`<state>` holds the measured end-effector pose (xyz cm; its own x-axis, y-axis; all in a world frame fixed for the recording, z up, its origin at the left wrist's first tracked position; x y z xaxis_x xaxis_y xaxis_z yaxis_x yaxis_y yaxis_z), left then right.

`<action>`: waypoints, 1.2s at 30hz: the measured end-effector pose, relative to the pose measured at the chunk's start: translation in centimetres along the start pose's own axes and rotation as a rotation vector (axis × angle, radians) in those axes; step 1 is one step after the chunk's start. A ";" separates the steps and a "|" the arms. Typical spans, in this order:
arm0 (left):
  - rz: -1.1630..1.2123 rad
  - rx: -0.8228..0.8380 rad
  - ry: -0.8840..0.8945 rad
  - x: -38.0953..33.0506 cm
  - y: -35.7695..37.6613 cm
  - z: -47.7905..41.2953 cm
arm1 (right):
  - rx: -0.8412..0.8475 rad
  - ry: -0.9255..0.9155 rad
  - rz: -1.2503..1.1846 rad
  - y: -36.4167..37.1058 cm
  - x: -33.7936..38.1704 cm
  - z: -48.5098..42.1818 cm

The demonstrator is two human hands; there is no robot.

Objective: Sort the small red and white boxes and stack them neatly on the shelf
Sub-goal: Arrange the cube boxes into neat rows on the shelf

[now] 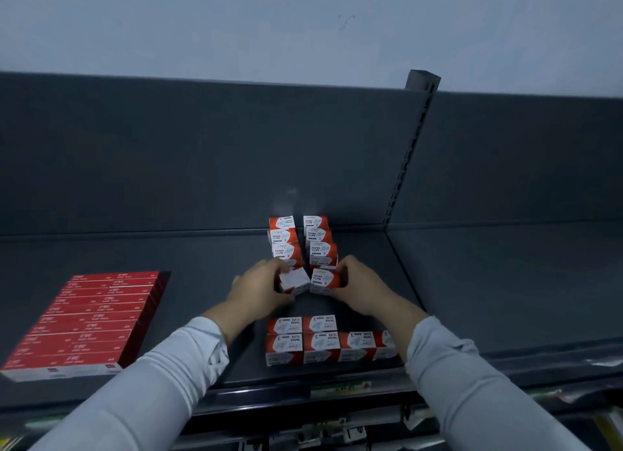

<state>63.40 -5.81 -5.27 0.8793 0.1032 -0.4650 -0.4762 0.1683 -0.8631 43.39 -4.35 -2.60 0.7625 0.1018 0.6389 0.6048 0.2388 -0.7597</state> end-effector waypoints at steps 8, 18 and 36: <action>0.405 0.041 -0.072 0.5 -0.8 0.7 | 0.077 -0.054 -0.113 -0.9 -1.0 0.3; 1.178 0.319 -0.139 -2.3 -3.9 2.6 | -0.076 -0.186 -0.605 -3.8 0.6 1.6; 1.342 0.312 -0.002 -4.8 -4.3 4.6 | -0.179 -0.328 -0.833 -5.3 1.9 4.1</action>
<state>61.17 -2.50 1.64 -0.2524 0.3612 -0.8977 -0.9344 0.1500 0.3230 40.71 -1.44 3.12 -0.0236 0.2396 0.9706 0.9779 0.2073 -0.0273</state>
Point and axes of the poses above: each hand's wrist, its own z-axis away from the middle knuckle, its own y-axis out of the palm, x = y × z, the point moved 4 cm from there along -z, towards the middle knuckle, and after that the axes turned 11 degrees about -y, right-handed, at the moved point
